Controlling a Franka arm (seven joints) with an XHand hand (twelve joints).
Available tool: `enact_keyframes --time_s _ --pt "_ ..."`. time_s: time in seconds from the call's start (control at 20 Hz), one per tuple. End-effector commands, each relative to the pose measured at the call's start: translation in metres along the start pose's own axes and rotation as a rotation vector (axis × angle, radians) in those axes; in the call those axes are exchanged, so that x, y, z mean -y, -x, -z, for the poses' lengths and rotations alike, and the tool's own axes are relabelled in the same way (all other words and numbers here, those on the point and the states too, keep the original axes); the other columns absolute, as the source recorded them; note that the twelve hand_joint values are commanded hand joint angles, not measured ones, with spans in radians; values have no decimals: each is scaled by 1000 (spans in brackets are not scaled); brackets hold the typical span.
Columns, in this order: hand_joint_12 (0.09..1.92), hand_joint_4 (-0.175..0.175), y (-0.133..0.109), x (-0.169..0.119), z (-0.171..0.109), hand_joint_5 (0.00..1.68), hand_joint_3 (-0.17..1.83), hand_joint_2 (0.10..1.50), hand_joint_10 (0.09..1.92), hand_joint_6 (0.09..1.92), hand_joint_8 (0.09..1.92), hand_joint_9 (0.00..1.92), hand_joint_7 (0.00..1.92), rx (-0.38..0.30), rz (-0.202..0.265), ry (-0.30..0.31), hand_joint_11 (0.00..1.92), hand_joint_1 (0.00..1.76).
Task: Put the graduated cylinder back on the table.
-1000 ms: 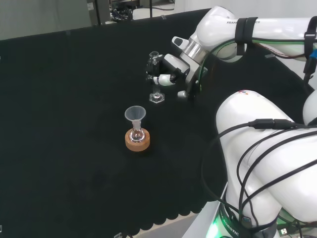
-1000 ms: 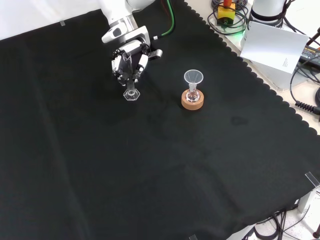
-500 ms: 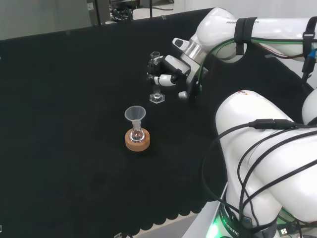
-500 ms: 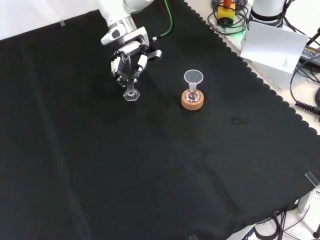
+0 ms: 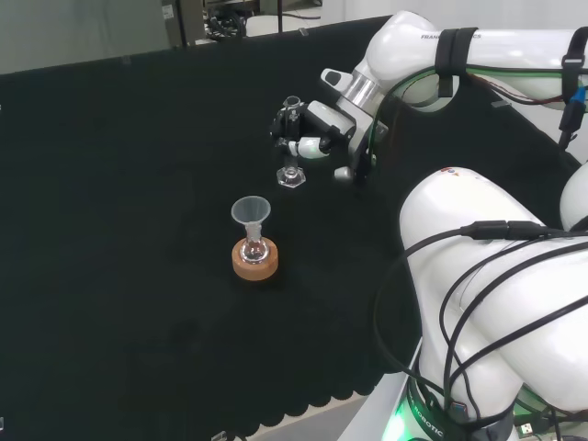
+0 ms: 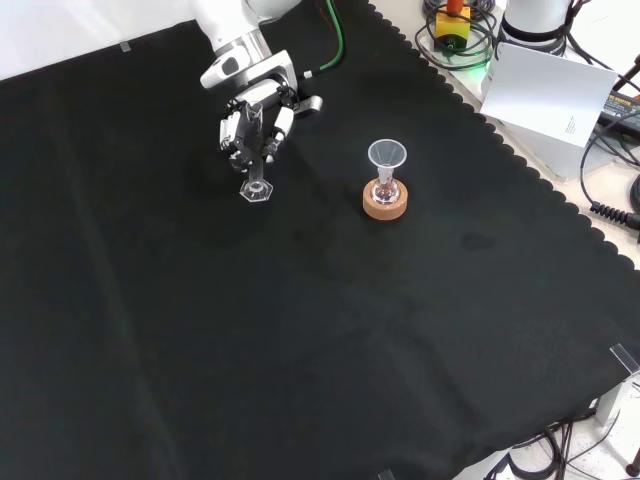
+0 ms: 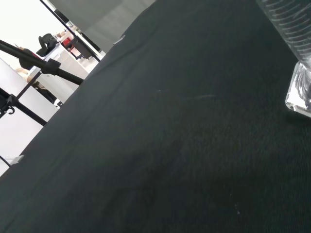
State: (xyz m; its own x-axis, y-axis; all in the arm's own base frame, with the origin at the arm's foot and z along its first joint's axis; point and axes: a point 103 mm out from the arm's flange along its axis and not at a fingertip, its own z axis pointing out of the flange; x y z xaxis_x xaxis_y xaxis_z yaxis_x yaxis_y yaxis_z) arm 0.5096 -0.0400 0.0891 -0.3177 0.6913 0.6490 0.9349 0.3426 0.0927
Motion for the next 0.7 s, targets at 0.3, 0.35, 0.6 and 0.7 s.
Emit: enact_keyframes --time_s 0.3,0.35,0.6,0.7 --pt "1173 -70 1 -3 8 625 -175 1095 292 764 646 985 668 0 -35 -16 705 1015" --pt "1182 -70 1 -4 9 614 -175 1089 294 760 647 975 661 1 -36 -13 691 1008" --pt "1238 -78 -2 -8 17 523 -175 1051 326 725 660 900 604 14 -38 -8 593 972" --pt "1266 -83 -2 -10 22 451 -175 1032 386 682 684 833 545 21 -42 -7 529 955"
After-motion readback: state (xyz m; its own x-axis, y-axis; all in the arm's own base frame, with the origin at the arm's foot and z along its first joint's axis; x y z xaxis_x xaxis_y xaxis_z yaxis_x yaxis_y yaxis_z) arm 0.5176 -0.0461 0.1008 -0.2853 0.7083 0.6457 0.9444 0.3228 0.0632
